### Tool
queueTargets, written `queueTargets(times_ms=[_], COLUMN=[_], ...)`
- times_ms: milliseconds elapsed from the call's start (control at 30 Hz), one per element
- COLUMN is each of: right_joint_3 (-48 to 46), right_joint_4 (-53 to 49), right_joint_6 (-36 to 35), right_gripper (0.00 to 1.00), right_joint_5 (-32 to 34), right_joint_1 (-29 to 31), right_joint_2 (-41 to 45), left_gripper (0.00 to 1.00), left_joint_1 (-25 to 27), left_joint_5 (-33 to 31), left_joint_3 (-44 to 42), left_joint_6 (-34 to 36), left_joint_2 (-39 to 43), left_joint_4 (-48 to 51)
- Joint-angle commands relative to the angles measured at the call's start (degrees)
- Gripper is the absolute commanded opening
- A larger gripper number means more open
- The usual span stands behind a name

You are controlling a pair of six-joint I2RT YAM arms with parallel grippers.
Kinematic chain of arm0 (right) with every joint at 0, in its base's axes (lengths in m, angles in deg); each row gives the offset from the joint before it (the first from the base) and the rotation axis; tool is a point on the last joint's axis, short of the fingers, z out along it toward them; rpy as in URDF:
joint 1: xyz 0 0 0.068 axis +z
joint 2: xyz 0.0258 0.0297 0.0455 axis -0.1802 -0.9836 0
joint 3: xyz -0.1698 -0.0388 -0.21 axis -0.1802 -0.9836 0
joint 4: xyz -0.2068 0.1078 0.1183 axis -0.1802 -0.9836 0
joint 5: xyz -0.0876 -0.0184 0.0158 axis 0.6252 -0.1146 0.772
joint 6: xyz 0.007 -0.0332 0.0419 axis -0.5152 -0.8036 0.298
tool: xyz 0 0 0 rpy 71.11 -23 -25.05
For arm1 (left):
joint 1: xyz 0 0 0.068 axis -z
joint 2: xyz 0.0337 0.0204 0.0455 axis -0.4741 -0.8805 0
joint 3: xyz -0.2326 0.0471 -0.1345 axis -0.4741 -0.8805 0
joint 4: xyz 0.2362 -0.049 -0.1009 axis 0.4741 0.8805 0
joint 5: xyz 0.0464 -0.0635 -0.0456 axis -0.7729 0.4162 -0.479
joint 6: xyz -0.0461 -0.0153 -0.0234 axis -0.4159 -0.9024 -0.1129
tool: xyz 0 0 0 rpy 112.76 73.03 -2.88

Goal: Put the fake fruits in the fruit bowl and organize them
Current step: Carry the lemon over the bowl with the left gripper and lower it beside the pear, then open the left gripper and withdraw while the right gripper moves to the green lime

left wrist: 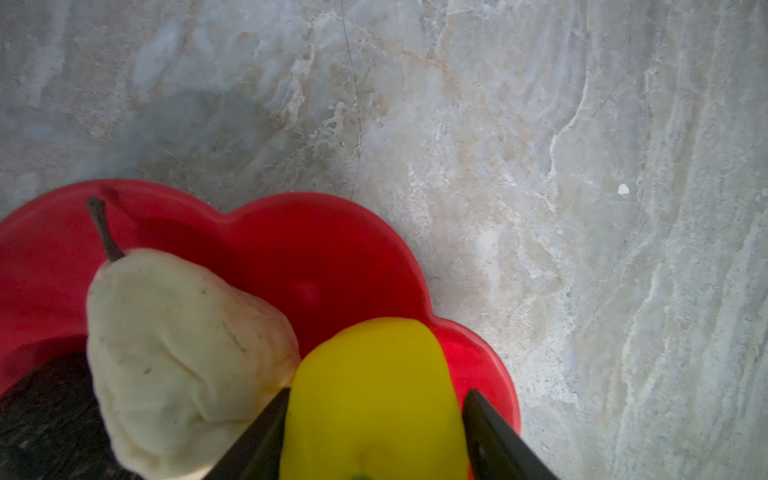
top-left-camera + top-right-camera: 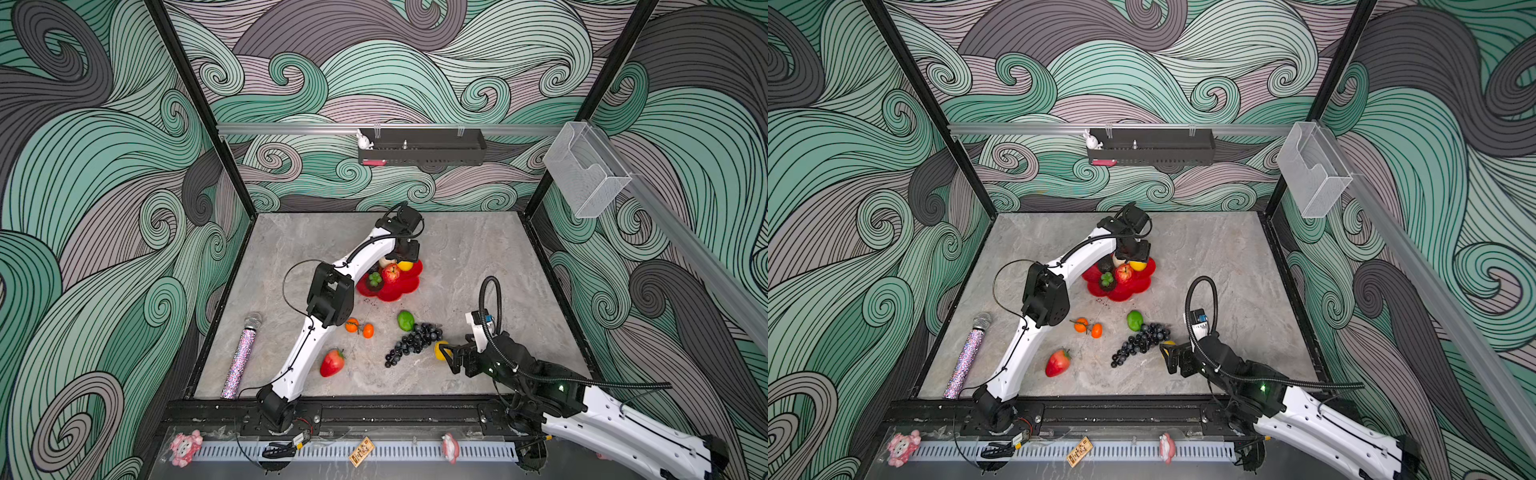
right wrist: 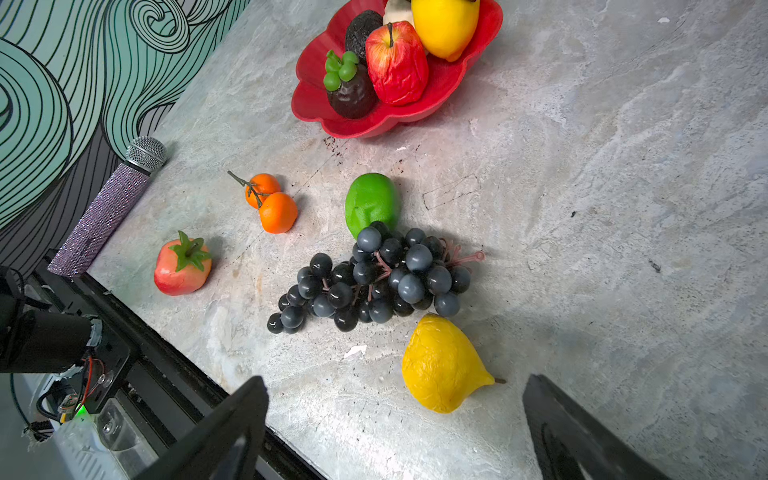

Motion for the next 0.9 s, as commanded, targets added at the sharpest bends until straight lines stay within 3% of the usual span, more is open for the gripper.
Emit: queueTargets(times_ms=[0, 567, 733, 867], right_joint_3=[-0.3, 2.1, 4.6, 9.6], right_joint_4=[0.9, -2.0, -2.2, -2.3], right_joint_6=[0.8, 1.9, 1.6, -0.4], right_gripper=[0.97, 0.96, 0.96, 0.95], right_joint_5=[0.4, 0.1, -1.5, -3.5], right_joint_1=[-0.2, -0.2, -0.3, -0.3], right_joint_2=[-0.2, -3.5, -8.7, -17.0], left_gripper=[0.69, 0.83, 0.84, 0.84], left_joint_1=[-0.4, -0.7, -0.7, -0.8], left_joint_5=[0.2, -1.1, -1.4, -3.7], left_joint_3=[2.3, 2.4, -4.3, -16.6], left_joint_6=[-0.4, 1.0, 0.9, -1.7], left_joint_2=[-0.4, 9.1, 17.5, 28.7], left_joint_4=[1.2, 6.1, 6.6, 6.0])
